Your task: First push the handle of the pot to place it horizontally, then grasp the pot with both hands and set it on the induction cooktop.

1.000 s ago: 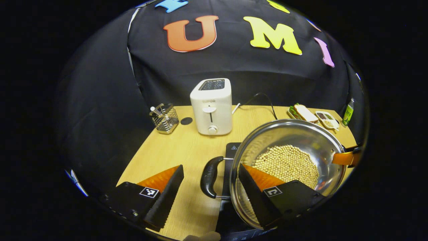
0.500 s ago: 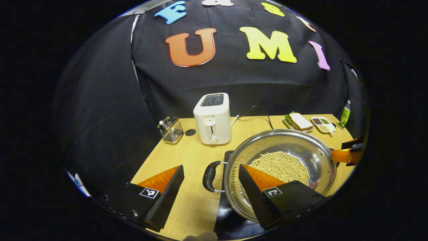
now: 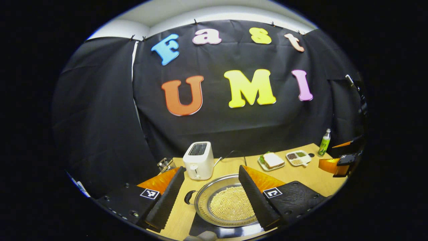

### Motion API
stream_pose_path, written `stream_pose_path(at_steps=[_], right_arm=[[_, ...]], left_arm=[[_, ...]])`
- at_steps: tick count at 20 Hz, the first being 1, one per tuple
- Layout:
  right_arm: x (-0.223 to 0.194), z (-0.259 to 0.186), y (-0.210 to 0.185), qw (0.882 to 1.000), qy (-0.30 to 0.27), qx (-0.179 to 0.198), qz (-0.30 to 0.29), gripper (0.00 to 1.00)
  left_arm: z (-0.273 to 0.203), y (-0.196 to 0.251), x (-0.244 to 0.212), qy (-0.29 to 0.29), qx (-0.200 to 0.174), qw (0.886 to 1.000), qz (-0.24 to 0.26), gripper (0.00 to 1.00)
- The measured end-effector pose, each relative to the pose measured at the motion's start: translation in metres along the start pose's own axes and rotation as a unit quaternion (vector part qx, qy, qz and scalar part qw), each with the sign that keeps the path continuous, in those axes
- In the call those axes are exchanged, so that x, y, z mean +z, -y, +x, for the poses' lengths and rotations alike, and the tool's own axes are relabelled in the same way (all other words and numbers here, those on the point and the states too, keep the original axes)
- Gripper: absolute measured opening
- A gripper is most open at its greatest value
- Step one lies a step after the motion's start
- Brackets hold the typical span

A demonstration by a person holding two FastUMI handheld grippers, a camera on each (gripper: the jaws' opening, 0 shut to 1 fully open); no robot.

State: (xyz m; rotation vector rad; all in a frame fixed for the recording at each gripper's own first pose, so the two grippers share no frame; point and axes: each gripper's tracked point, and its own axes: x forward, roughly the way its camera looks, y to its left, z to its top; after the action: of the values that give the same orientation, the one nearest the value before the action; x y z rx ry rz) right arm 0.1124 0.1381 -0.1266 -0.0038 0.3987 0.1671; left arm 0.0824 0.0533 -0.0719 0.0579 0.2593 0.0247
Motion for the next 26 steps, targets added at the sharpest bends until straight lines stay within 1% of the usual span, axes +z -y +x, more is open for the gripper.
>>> stream_pose_path(at_steps=[2,6,8,11,15,16,20,22,26], right_arm=[[0.026,-0.029,0.029,0.999,0.038,-0.011,-0.003,0.96],[0.074,-0.086,0.086,0.994,0.104,-0.038,-0.001,0.96],[0.092,-0.106,0.112,0.990,0.129,-0.052,0.000,0.98],[0.110,-0.133,0.144,0.985,0.157,-0.070,0.002,0.97],[0.117,-0.154,0.168,0.981,0.177,-0.076,0.010,0.98],[0.117,-0.158,0.172,0.981,0.181,-0.075,0.010,0.97],[0.117,-0.170,0.180,0.979,0.187,-0.076,0.021,0.97],[0.115,-0.171,0.182,0.979,0.188,-0.074,0.024,0.97],[0.112,-0.174,0.183,0.980,0.186,-0.069,0.028,0.98]], left_arm=[[-0.019,0.025,0.031,0.036,-0.009,0.999,0.000,0.96],[-0.049,0.073,0.085,0.086,-0.026,0.996,-0.011,0.96],[-0.060,0.096,0.103,0.099,-0.037,0.994,-0.021,0.96],[-0.071,0.120,0.123,0.117,-0.045,0.992,-0.030,0.96],[-0.080,0.137,0.136,0.130,-0.037,0.990,-0.038,0.96],[-0.082,0.143,0.136,0.128,-0.042,0.990,-0.043,0.96],[-0.083,0.155,0.139,0.126,-0.047,0.989,-0.054,0.96],[-0.083,0.158,0.132,0.113,-0.047,0.991,-0.057,0.96],[-0.083,0.159,0.129,0.107,-0.044,0.992,-0.053,0.96]])
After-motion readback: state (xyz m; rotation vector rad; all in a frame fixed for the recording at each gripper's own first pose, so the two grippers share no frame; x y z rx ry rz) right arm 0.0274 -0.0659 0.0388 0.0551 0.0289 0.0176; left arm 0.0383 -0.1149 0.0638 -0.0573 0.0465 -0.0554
